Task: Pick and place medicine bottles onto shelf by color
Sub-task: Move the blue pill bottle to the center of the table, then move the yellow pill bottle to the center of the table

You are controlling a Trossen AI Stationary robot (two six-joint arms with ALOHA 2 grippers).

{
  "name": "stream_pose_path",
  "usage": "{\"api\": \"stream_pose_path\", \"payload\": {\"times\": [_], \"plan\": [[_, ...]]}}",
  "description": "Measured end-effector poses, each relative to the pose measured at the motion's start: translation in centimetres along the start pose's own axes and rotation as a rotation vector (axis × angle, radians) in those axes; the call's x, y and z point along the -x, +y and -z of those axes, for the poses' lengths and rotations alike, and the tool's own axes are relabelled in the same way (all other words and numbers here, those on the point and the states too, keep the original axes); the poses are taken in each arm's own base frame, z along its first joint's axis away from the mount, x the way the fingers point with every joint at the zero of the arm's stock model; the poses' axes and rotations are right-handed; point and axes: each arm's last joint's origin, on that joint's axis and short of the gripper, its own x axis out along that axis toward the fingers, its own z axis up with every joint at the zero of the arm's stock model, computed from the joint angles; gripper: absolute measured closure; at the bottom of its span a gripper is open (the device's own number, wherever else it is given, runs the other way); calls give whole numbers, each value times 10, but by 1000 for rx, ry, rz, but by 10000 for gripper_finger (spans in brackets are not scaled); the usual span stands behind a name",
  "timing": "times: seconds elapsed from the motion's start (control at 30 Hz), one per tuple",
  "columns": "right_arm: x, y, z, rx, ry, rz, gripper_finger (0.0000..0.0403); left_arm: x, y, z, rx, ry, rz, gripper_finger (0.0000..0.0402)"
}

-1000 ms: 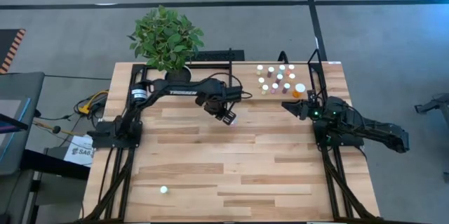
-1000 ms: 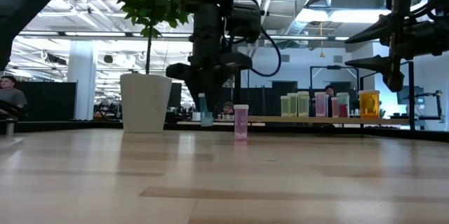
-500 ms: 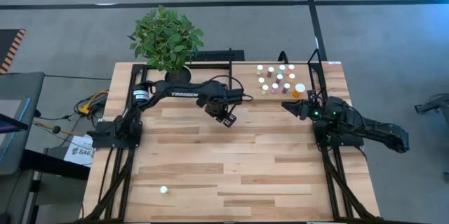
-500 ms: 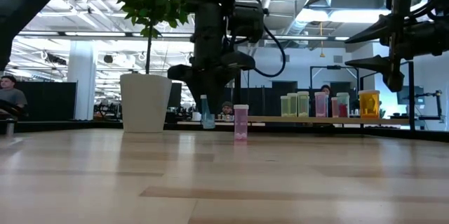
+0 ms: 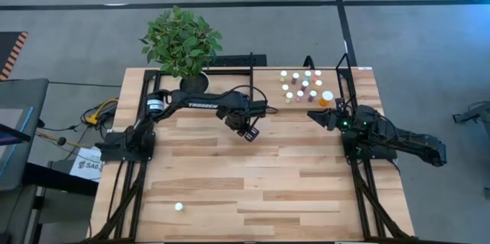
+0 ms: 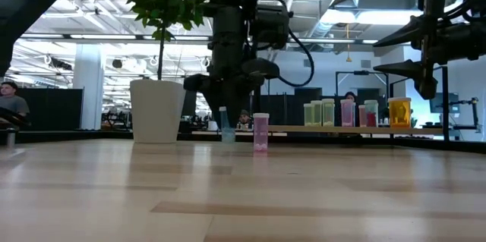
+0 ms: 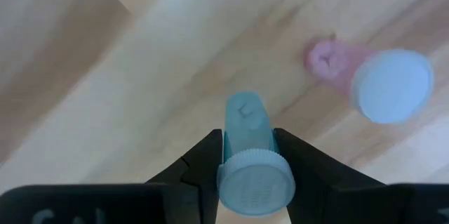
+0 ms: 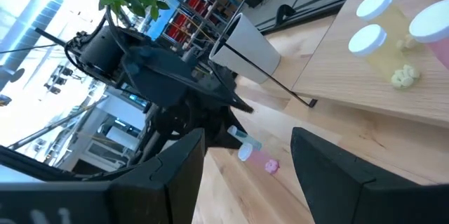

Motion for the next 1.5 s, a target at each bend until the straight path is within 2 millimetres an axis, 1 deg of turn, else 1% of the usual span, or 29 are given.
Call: {"api": "stream_pose_path", "payload": {"times": [0.1,0.17,0.73,0.83,0.97,1.13,1.2,1.27,1.37,1.5], "plan": [[0,0,0,0,0,0,168,-8,0,-2,0,45,29,290],[0,0,0,0,0,1,168,-10,0,-2,-3,56,31,290],[0,0,0,0,0,0,168,-12,2,-5,-11,58,36,289],[0,0,0,0,0,0,168,-12,3,-5,-10,63,42,283],[0,0,0,0,0,0,168,-12,3,-5,-9,64,40,254],[0,0,0,0,0,0,168,-11,4,-5,-6,73,34,196],[0,0,0,0,0,0,168,-7,6,-4,-1,90,32,172],[0,0,0,0,0,0,168,2,5,-6,0,87,34,150],[0,0,0,0,0,0,168,21,4,-8,-4,78,10,122],[0,0,0,0,0,0,168,50,2,-10,-10,25,-40,100]]}}
